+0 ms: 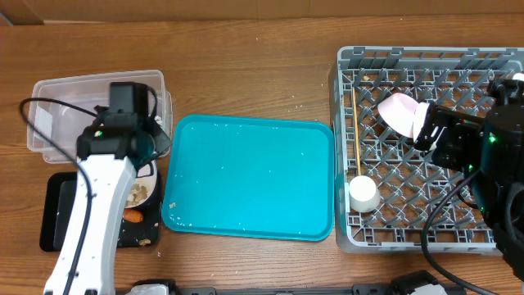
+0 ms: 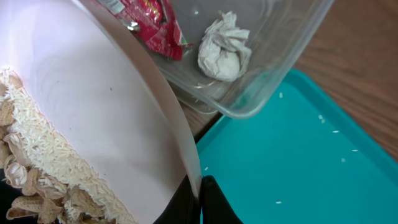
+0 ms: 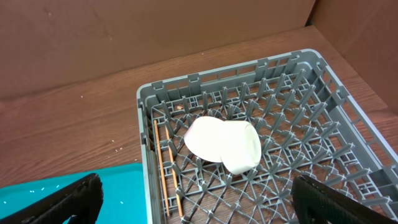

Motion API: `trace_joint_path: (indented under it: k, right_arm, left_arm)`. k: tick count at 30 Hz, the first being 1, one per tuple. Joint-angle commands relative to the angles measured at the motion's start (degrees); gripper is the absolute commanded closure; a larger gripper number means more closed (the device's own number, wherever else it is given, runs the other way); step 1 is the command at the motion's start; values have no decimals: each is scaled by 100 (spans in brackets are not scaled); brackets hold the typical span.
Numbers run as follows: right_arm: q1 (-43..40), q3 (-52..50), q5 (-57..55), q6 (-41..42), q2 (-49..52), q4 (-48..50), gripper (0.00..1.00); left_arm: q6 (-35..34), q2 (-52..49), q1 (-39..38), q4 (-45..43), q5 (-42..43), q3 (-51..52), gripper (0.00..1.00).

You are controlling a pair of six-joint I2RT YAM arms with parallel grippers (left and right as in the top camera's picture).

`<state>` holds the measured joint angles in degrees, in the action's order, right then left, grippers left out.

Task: Sort waste into correct bins and load items into the dishwasher
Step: 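Tilt the plate with left gripper to dump scraps onto the black tray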

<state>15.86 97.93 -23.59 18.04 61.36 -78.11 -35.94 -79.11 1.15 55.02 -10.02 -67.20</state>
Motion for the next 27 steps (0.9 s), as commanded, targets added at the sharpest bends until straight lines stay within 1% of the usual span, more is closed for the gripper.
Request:
trace_joint_path:
  k: [1,7,10,14,16,19,22,27]
  right_arm:
    - [15,50,-79,44,-9,13,0]
    - [15,50,-79,44,-9,13,0]
    - [15,50,-79,44,-9,15,0]
    - [15,50,-79,44,-9,15,0]
    - [15,50,-79,44,-9,15,0]
    - [15,50,-79,44,-9,15,0]
    - [15,50,-79,44,-9,15,0]
    - [15,50,-79,44,-9,15,0]
  left_arm:
    - [400,407,339,-55,518,70,96]
    - [846,879,1244,-212,1486,455,96]
    - [1270,1110,1718,-490,2262,767,96]
    - [1316,1351,2271,-658,2756,1150,96]
    - [1543,1432,2514,-715,3115,1272,96]
    - [1921,1530,2778,-708,3648,1300,96]
    - [2118,1729,2940,-726,4116,1300,96]
    - [2184,2232,3082,-702,4426,1300,96]
